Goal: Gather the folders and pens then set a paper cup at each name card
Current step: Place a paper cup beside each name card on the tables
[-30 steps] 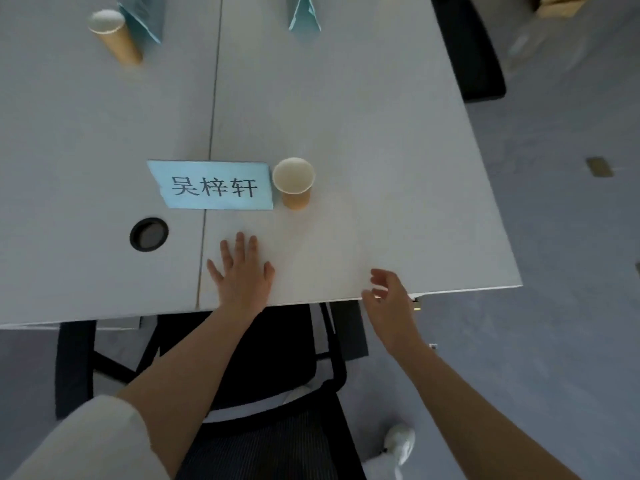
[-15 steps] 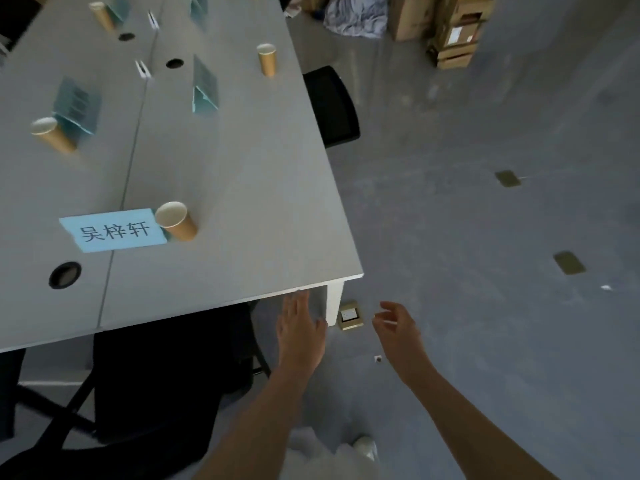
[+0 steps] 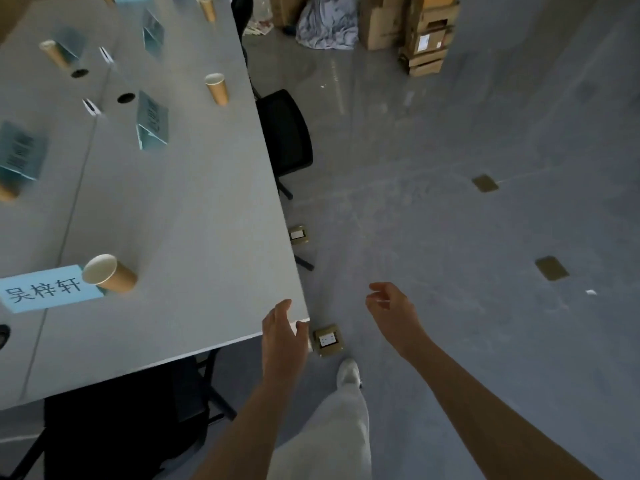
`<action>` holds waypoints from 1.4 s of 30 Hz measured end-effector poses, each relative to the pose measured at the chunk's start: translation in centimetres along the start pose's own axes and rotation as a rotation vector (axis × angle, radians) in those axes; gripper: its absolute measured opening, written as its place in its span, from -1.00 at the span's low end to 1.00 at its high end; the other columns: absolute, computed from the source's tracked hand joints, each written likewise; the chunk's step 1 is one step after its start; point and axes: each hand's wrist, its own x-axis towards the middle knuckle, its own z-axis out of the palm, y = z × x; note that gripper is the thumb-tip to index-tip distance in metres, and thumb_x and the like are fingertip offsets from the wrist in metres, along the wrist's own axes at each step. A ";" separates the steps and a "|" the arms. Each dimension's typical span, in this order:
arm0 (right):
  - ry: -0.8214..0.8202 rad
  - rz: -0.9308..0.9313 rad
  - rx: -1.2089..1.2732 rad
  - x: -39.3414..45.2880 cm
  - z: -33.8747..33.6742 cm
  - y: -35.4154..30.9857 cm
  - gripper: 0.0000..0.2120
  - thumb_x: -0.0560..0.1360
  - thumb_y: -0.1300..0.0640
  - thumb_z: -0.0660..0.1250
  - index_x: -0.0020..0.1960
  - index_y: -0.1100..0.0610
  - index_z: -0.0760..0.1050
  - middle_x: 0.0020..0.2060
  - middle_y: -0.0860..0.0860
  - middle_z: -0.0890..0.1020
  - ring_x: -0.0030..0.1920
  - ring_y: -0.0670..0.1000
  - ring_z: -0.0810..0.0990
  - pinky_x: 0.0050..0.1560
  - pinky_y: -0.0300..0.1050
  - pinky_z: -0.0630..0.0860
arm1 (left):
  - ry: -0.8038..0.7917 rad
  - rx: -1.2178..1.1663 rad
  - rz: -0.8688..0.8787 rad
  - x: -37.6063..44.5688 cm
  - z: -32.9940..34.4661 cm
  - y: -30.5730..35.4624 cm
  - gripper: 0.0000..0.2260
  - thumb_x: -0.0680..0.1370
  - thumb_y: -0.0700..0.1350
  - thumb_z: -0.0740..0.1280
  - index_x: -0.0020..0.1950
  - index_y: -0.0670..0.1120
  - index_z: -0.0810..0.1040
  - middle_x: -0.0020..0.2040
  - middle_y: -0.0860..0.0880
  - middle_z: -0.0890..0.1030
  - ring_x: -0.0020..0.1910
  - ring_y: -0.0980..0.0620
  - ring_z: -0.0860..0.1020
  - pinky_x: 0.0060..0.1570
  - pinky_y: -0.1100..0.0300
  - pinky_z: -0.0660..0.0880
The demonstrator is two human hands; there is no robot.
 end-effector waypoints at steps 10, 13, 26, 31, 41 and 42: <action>-0.126 -0.083 -0.107 16.6 -2.6 -7.8 -0.72 0.55 0.13 0.28 0.26 0.09 0.45 0.05 0.01 0.59 0.05 -0.03 0.55 -0.09 -0.28 0.42 | 0.009 0.078 -0.045 13.3 3.5 7.4 -0.67 0.55 -0.27 0.25 0.32 -0.18 0.41 0.25 -0.15 0.50 0.25 -0.11 0.39 0.14 0.10 0.36; -0.170 -0.075 -0.115 21.4 -3.0 -9.6 -0.71 0.56 0.12 0.27 0.27 0.08 0.44 0.06 0.03 0.59 0.03 -0.02 0.56 -0.21 -0.35 0.42 | 0.045 0.051 -0.074 17.8 4.0 10.0 -0.65 0.56 -0.27 0.23 0.35 -0.17 0.39 0.27 -0.14 0.48 0.27 -0.10 0.38 0.16 0.12 0.34; -0.382 -0.155 -0.096 41.3 -6.4 -17.5 -0.72 0.53 0.23 0.30 0.23 0.17 0.46 -0.03 0.05 0.58 -0.04 -0.02 0.54 -0.16 -0.27 0.42 | 0.183 -0.021 -0.266 33.6 10.7 21.2 -0.56 0.57 -0.22 0.25 0.45 -0.13 0.32 0.39 -0.14 0.41 0.38 -0.12 0.34 0.29 0.00 0.37; -0.472 -0.241 -0.120 50.0 -7.7 -23.5 -0.81 0.52 0.21 0.30 0.12 0.08 0.45 -0.03 0.05 0.58 0.04 0.07 0.57 0.00 -0.12 0.48 | 0.325 -0.036 -0.280 42.3 10.2 27.4 -0.58 0.56 -0.19 0.25 0.43 -0.09 0.35 0.35 -0.10 0.44 0.34 -0.10 0.36 0.20 0.03 0.39; -0.646 -0.410 -0.257 61.0 -2.0 -31.7 -0.72 0.54 0.19 0.30 0.24 0.20 0.46 -0.07 0.02 0.56 -0.05 -0.05 0.53 -0.17 -0.31 0.38 | 0.525 -0.103 -0.447 52.1 8.2 26.9 -0.60 0.57 -0.18 0.24 0.42 -0.09 0.36 0.33 -0.10 0.45 0.33 -0.07 0.38 0.26 0.03 0.40; -0.661 -0.429 -0.264 62.0 -1.1 -32.4 -0.72 0.54 0.18 0.30 0.25 0.19 0.46 -0.07 0.02 0.56 -0.05 -0.05 0.54 -0.15 -0.32 0.39 | 0.538 -0.108 -0.461 53.2 8.0 26.5 -0.61 0.57 -0.18 0.23 0.41 -0.10 0.36 0.32 -0.10 0.45 0.32 -0.07 0.38 0.26 0.02 0.40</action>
